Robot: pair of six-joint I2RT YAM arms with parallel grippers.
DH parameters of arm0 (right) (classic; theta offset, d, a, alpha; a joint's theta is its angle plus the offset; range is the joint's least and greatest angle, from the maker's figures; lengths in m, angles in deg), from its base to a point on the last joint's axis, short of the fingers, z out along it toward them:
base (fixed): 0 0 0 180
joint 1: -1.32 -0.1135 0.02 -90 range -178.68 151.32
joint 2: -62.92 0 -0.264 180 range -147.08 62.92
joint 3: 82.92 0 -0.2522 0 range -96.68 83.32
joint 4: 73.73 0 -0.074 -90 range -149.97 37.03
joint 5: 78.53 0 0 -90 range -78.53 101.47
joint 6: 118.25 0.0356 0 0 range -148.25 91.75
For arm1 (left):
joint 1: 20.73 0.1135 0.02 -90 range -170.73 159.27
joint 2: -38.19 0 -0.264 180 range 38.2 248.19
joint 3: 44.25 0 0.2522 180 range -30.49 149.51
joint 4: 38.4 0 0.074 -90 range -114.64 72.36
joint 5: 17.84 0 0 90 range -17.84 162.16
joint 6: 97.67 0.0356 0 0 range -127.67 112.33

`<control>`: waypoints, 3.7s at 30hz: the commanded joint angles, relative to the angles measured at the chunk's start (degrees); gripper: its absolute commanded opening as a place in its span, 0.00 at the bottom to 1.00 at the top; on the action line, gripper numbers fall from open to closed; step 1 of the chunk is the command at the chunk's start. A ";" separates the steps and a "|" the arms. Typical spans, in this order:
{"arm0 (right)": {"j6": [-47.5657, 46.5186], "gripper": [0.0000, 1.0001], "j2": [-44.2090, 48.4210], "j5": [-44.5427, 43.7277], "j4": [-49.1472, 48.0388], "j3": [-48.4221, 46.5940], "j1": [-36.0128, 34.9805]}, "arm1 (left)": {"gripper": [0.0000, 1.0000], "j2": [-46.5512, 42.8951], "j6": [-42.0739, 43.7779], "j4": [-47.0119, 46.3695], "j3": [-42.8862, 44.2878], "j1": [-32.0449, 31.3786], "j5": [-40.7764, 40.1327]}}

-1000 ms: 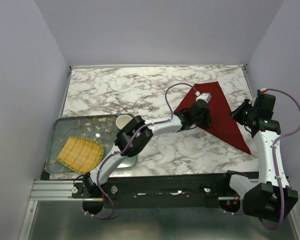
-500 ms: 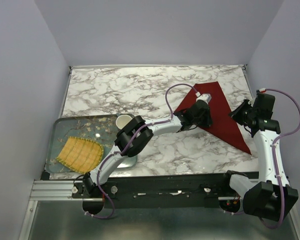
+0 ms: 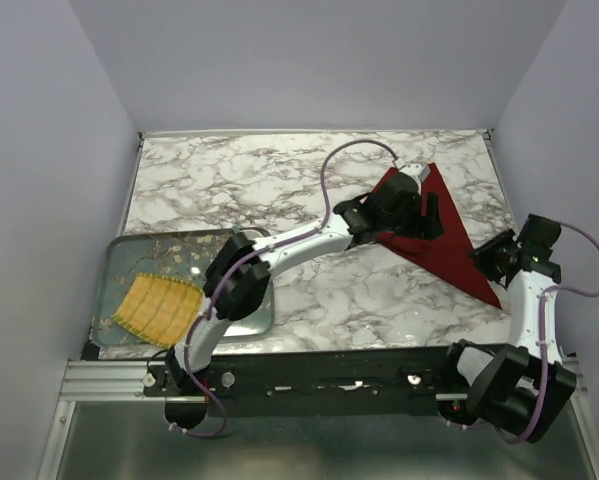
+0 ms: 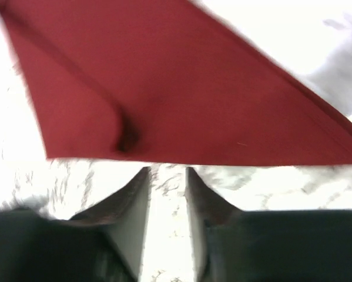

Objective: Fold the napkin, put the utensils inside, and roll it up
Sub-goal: Fold the napkin

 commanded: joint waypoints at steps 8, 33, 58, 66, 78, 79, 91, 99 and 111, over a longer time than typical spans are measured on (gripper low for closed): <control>11.21 0.89 13.05 -13.41 2.56 14.45 13.14 | 0.80 -43.76 6.77 3.60 -25.92 3.23 0.58; 14.11 0.66 0.57 -8.23 -10.44 20.95 21.58 | 0.78 -49.40 3.96 -0.88 -35.44 13.61 7.53; -4.87 0.08 1.73 -9.64 -12.12 -2.76 -13.04 | 0.75 -36.49 -1.93 -6.59 -38.42 16.51 11.22; -8.56 0.09 -3.90 -7.00 -14.58 -9.09 -22.70 | 0.74 -34.55 -3.33 -6.94 -37.72 16.69 10.60; -11.91 0.13 -8.30 -8.05 -15.28 -11.12 -29.75 | 0.73 -33.58 -4.83 -8.00 -38.16 16.69 10.96; -11.91 0.13 -8.22 -9.79 -14.67 -11.12 -29.83 | 0.72 -33.50 -4.83 -8.00 -38.16 16.69 10.96; -7.51 0.13 3.56 -17.72 -10.18 -5.24 -29.83 | 0.70 -30.95 -7.03 -10.90 -39.39 16.43 13.24; -10.41 0.13 -0.03 -12.55 -12.99 -6.72 -29.83 | 0.69 -31.21 -7.20 -11.17 -39.92 16.07 13.06; -14.54 0.14 -11.11 -2.87 -16.69 -10.68 -30.45 | 0.69 -31.82 -7.47 -11.34 -40.27 16.07 12.45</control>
